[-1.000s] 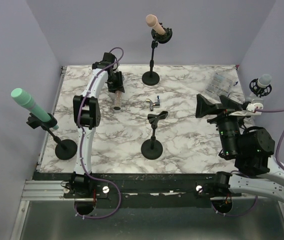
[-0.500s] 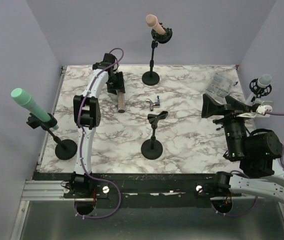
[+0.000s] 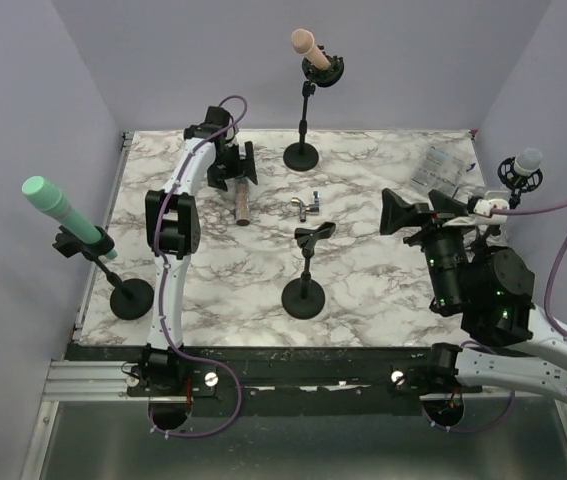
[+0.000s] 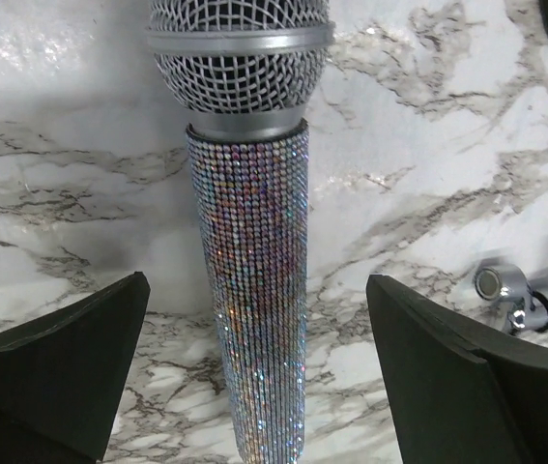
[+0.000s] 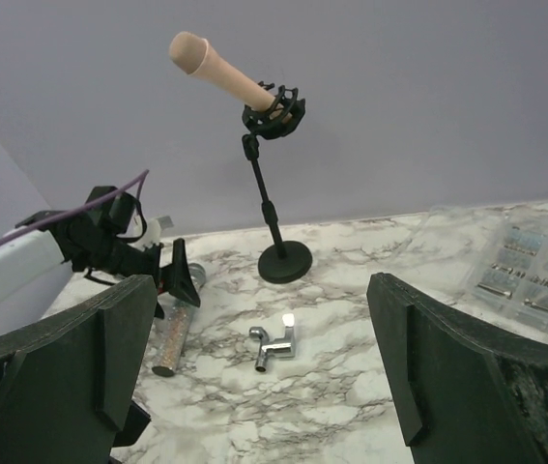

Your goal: Remove the microphone from the stand

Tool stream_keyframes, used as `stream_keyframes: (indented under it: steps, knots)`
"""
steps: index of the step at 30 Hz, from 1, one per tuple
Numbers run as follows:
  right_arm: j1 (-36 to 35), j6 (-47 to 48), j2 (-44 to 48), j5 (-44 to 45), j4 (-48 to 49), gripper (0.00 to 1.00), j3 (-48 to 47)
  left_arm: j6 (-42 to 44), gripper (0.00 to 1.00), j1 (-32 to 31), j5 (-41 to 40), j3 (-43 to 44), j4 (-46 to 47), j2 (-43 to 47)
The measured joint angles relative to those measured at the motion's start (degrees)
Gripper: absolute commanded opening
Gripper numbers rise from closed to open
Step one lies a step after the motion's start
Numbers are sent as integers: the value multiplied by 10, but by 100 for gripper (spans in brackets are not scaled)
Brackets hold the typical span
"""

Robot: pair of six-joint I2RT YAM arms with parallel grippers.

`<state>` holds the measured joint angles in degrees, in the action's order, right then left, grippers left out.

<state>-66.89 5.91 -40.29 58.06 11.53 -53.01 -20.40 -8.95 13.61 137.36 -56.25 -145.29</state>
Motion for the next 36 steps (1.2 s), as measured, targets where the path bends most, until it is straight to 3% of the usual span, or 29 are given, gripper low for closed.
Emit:
stream_keyframes:
  steps: [7,11,16,23,28,33,36]
  knots:
    - [0,-61,-48,-8,-71,100,-35,-7,99,0,49,-50,9,86]
    - [0,-119,-71,-26,-137,100,-57,-13,98,-5,71,-153,32,216]
    - [0,-189,-87,-99,-210,100,-82,-10,99,-30,92,-220,54,360]
    - [0,-230,-158,-206,-289,100,-145,19,98,-106,124,-326,100,538]
    - [0,-228,-196,-233,-319,100,-153,63,99,-158,115,-373,111,623]
    - [0,-208,-203,-232,-321,100,-148,96,99,-166,57,-483,148,720]
    - [0,-197,-206,-228,-313,100,-145,115,99,-174,24,-506,168,741]
